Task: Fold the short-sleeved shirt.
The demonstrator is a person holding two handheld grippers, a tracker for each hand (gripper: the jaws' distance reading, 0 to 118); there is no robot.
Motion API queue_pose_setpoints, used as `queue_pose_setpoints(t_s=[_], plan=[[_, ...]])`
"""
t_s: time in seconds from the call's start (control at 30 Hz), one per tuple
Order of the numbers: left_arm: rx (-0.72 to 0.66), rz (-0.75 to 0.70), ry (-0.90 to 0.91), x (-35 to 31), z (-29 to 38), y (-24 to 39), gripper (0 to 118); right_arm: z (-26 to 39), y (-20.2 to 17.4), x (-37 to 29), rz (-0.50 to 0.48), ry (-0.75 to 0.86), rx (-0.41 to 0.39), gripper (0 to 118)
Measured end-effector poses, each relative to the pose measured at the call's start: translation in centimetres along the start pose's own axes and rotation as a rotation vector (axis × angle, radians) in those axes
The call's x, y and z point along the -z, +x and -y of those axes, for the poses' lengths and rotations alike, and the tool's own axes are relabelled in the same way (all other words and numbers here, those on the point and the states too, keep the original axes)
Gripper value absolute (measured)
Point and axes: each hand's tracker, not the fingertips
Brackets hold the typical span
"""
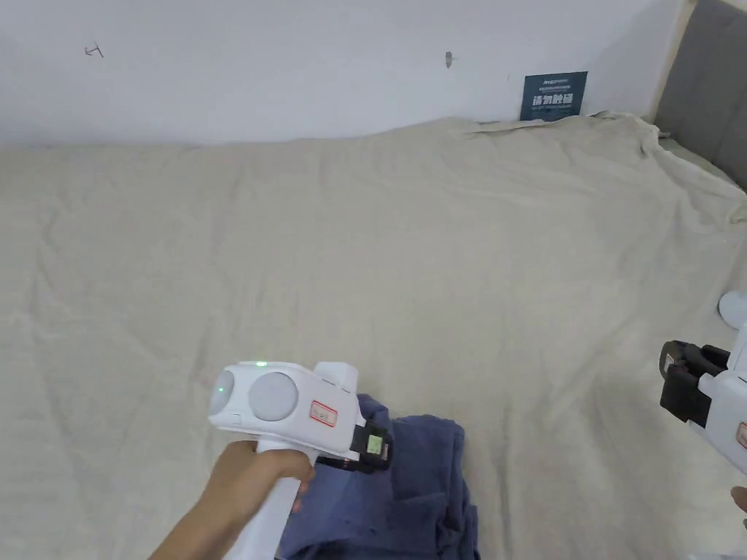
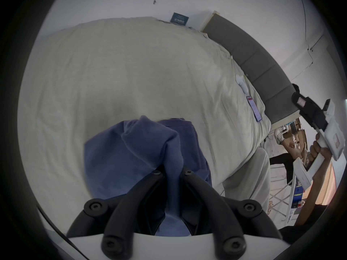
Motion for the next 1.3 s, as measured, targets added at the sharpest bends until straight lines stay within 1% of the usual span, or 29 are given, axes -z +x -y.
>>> queue_pose_setpoints(t_s=[0.2,0.27,0.3,0.4,0.43,0.47,0.5,0.53,0.57,0.63,0.67,0.7,0.77,0.93,1.0,1.03,1.07,1.1,1.13,1.17,1.2,1.3], plan=[[0.022,0.044,-0.055,4.0,-0.2,3.1,11,0.1,1.3,-0.5,0.023,0.002,0.012,0],[0.04,0.023,-0.088,5.5,-0.2,3.5,11,0.2,1.7,-0.6,0.034,0.002,0.014,0],[0.041,-0.011,-0.107,6.1,0.0,3.9,11,0.2,2.0,-0.7,0.037,0.002,0.019,0],[0.018,-0.025,-0.111,7.1,0.2,3.9,13,0.3,2.5,-1.2,0.05,0.003,0.022,0],[0.005,-0.029,-0.105,7.2,0.3,4.0,15,0.3,2.6,-1.3,0.054,0.003,0.022,0],[0.0,-0.029,-0.103,7.1,0.3,4.1,22,0.3,2.8,-1.3,0.057,0.002,0.024,0],[0.005,-0.029,-0.095,6.9,0.3,4.3,32,0.4,2.9,-1.4,0.06,0.002,0.025,0],[0.014,-0.011,-0.083,6.5,0.3,4.4,46,0.4,3.0,-1.4,0.063,0.002,0.026,0],[0.018,0.004,-0.073,6.1,0.3,4.6,69,0.4,3.0,-1.4,0.066,0.002,0.026,0],[0.016,-0.004,-0.026,5.0,0.3,4.9,96,0.3,3.0,-1.5,0.067,0.004,0.028,0],[0.023,-0.02,0.015,4.2,0.2,4.9,106,0.3,3.0,-1.6,0.067,0.005,0.028,0],[0.031,-0.031,0.052,3.3,0.2,4.8,108,0.2,2.9,-1.6,0.066,0.007,0.028,0],[0.042,-0.032,0.137,1.5,0.3,4.4,108,0.1,2.7,-1.7,0.062,0.01,0.026,0],[0.008,-0.094,0.274,-2.0,1.2,2.3,108,-0.1,2.1,-1.7,0.049,0.017,0.021,0],[0.009,-0.169,0.354,-2.7,2.2,1.5,103,-0.2,1.8,-1.6,0.043,0.019,0.019,0],[0.009,-0.205,0.413,-2.9,2.8,1.2,94,-0.2,1.8,-1.6,0.04,0.018,0.017,0],[0.024,-0.233,0.453,-3.0,3.5,0.9,69,-0.2,1.7,-1.6,0.037,0.017,0.015,0],[0.04,-0.25,0.482,-3.0,4.1,0.6,39,-0.1,1.6,-1.6,0.035,0.017,0.014,0],[0.046,-0.25,0.491,-2.9,4.6,0.4,14,-0.1,1.5,-1.5,0.033,0.015,0.012,0],[0.051,-0.241,0.483,-2.6,5.1,0.2,2,-0.1,1.5,-1.5,0.032,0.013,0.011,0],[0.043,-0.24,0.478,-2.2,5.4,0.0,0,-0.1,1.4,-1.5,0.031,0.013,0.01,0],[0.044,-0.23,0.465,-1.1,6.3,-0.2,0,0.0,1.4,-1.5,0.027,0.008,0.011,0]])
